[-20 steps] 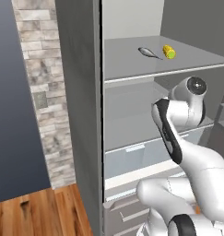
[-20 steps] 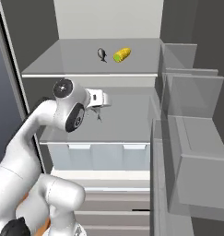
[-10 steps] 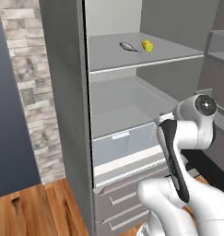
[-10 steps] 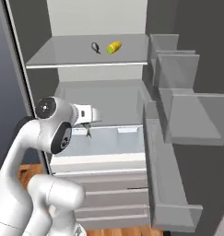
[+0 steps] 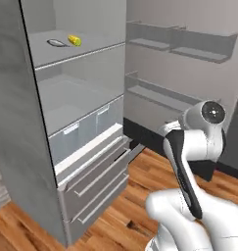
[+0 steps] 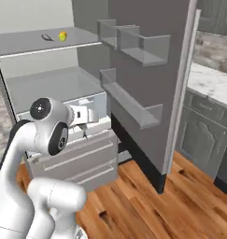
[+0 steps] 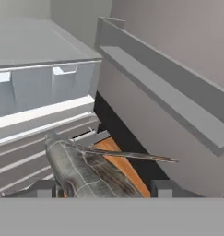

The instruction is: Place one corn and one fish in each tupperware on the nearby counter, to pack two identical lunches.

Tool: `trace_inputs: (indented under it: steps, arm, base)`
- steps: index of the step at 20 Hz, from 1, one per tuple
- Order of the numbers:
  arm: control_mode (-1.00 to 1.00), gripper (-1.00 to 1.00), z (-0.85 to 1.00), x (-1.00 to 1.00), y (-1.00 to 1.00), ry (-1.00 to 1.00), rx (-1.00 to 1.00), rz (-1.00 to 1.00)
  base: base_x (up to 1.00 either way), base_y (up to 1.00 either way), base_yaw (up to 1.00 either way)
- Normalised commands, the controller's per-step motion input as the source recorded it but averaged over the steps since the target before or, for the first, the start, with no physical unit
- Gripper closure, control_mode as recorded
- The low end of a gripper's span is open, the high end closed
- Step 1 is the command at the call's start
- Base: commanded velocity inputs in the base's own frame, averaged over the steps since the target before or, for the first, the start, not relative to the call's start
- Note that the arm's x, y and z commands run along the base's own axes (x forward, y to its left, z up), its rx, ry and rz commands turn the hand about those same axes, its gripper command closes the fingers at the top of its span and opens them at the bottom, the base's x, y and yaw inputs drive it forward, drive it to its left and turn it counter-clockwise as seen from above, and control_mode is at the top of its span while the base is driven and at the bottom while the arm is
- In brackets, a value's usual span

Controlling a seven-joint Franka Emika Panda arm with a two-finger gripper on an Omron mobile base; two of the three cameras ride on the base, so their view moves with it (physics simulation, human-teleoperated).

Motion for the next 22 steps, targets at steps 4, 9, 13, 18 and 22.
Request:
trace_inputs:
  steps: [4, 9, 13, 18, 22]
  arm:
    - [1.00, 1.00, 0.00, 0.00, 0.00, 0.00, 0.00, 0.00]
    - [1.00, 1.00, 0.00, 0.00, 0.00, 0.00, 0.00, 0.00]
    - [1.00, 1.00, 0.00, 0.00, 0.00, 0.00, 0.00, 0.00]
    - [1.00, 1.00, 0.00, 0.00, 0.00, 0.00, 0.00, 0.00]
    - [1.00, 1.00, 0.00, 0.00, 0.00, 0.00, 0.00, 0.00]
  base:
    - [-0.54, 0.10, -0.91]
    - [-0.11, -0.26, -0.91]
    - [0.15, -0.78, -0.86]
    - [0.55, -0.78, -0.73]
    - [1.00, 0.29, -0.30]
